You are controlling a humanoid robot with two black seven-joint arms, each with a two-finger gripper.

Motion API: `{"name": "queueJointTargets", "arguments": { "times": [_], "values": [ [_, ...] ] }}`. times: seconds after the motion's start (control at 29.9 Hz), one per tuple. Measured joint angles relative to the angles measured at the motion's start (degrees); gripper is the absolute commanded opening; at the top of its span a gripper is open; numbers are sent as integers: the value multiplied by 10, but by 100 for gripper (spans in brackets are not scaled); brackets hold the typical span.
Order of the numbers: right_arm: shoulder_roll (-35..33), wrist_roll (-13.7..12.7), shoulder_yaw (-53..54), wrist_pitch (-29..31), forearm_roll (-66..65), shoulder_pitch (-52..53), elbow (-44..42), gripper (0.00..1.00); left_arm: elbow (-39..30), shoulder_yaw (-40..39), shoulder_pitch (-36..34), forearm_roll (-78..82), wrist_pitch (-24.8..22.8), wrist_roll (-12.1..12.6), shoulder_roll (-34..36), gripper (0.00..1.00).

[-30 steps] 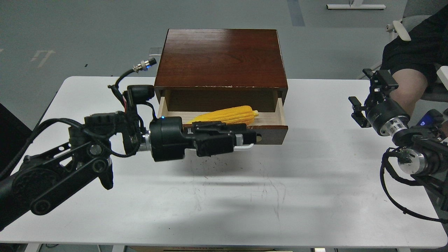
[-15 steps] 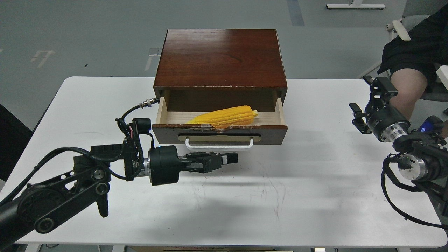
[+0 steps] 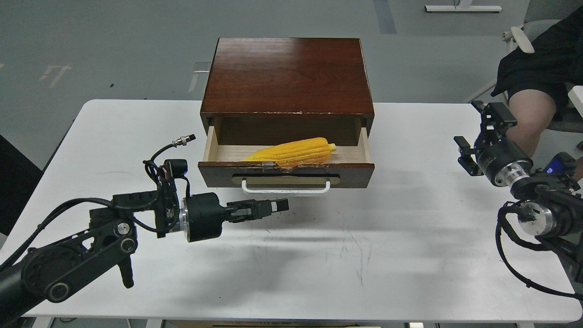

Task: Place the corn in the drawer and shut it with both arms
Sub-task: 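Position the left gripper fingers against the drawer front below the handle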

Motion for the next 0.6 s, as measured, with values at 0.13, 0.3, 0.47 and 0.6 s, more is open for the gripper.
{"name": "queueJointTargets", "arguments": {
  "times": [0.13, 0.3, 0.47, 0.6],
  "values": [
    [0, 0, 0, 0, 0, -3, 0, 100, 0, 0, 0, -2, -1, 0, -1, 0],
    [0, 0, 0, 0, 0, -4, 0, 100, 0, -6, 0, -6, 0, -1, -1, 0],
    [0, 0, 0, 0, 0, -5, 0, 100, 5, -8, 0, -7, 2, -1, -1, 0],
    [0, 0, 0, 0, 0, -5, 0, 100, 13, -12, 0, -12, 3, -1, -4, 0]
  ]
}}
